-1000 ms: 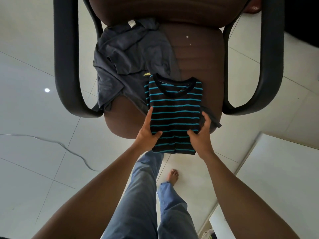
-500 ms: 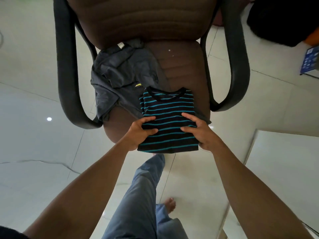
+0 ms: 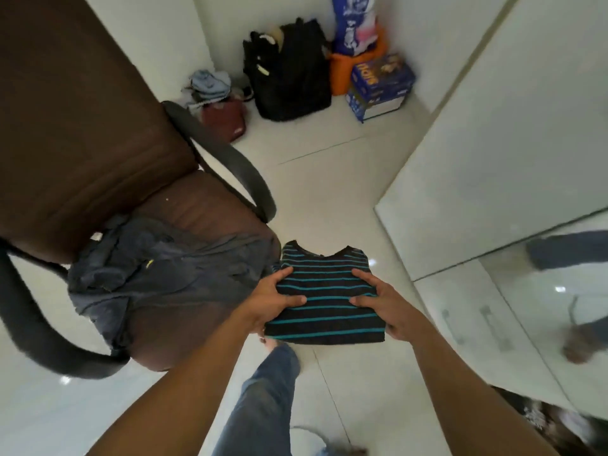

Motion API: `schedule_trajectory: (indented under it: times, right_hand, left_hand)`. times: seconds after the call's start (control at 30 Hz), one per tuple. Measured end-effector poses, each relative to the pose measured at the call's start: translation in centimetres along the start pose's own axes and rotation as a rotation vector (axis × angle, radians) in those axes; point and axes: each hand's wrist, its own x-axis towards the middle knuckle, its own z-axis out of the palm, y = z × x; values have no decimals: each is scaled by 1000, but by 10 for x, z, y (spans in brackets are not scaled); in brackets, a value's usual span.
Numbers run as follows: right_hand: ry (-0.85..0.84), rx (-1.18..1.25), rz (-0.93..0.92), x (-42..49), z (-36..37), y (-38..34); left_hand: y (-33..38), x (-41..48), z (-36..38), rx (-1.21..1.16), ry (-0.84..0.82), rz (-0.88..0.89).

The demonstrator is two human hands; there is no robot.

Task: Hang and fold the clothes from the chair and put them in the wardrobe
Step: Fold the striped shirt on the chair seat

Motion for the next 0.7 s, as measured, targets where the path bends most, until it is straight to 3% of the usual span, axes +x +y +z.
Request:
schedule_trajectory:
  times: [0.23, 0.47, 0.7]
  right_hand:
    - [330, 300, -124, -214, -114, 131]
    - [700, 549, -239, -430, -173, 247]
    - [1036, 608, -435, -604, -195, 288]
  left_hand:
    - [15, -64, 216, 322, -306, 149]
    - [21, -158, 427, 614, -647, 207]
    - [64, -275, 585, 756, -939, 350]
